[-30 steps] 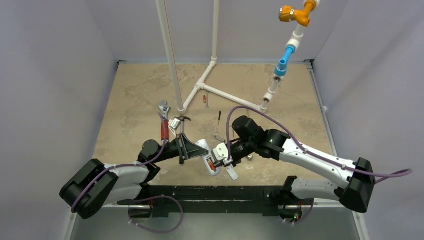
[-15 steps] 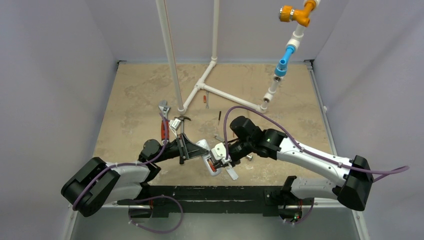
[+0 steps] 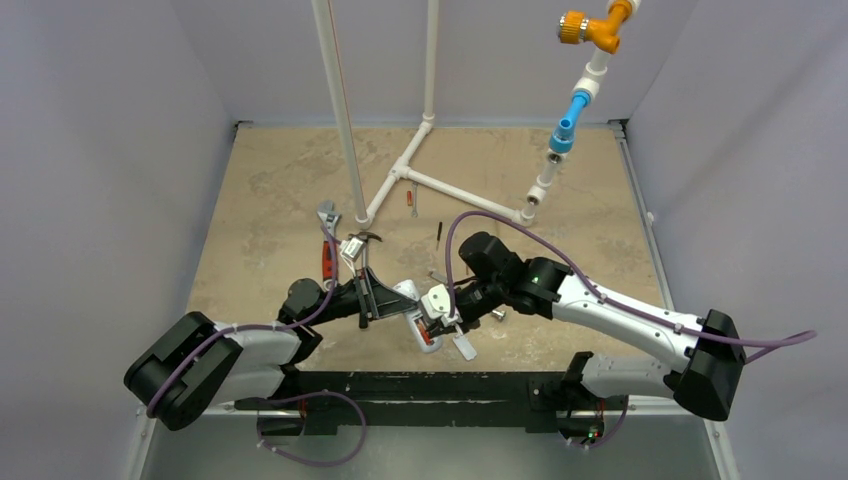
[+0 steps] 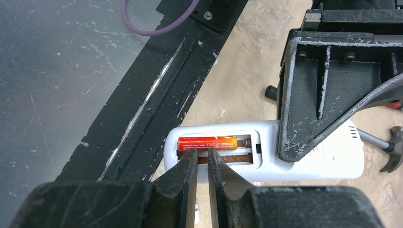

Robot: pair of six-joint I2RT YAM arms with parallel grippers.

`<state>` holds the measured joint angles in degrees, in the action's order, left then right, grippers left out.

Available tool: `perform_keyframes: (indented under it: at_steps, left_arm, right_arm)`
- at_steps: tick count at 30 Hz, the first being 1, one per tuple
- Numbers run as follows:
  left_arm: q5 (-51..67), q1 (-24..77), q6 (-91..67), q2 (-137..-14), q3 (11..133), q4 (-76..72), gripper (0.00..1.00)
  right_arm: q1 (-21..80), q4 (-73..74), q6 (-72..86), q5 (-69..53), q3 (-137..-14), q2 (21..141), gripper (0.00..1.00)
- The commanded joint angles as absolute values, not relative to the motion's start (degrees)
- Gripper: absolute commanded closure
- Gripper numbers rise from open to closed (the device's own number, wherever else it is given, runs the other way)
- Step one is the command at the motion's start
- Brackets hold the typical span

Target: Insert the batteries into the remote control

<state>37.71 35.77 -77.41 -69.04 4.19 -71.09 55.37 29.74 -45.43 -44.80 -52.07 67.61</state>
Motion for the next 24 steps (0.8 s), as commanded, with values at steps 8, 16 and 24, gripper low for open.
perform_keyframes:
  at_steps: [8, 16, 24]
  left_arm:
    - [38.0, 36.3, -77.8, -69.2, 5.4, -76.7, 1.00]
    - [39.3, 36.3, -79.1, -68.8, 5.1, -77.4, 1.00]
    - [39.3, 36.3, -79.2, -67.1, 4.8, -75.4, 1.00]
  right_arm:
    - [55.2, 27.8, -44.7, -45.7, -52.1, 66.4, 0.88]
    - [54.4, 26.9, -43.6, -44.7, -51.6, 63.7, 0.61]
    - [53.4, 26.4, -42.2, -49.2, -52.0, 62.8, 0.52]
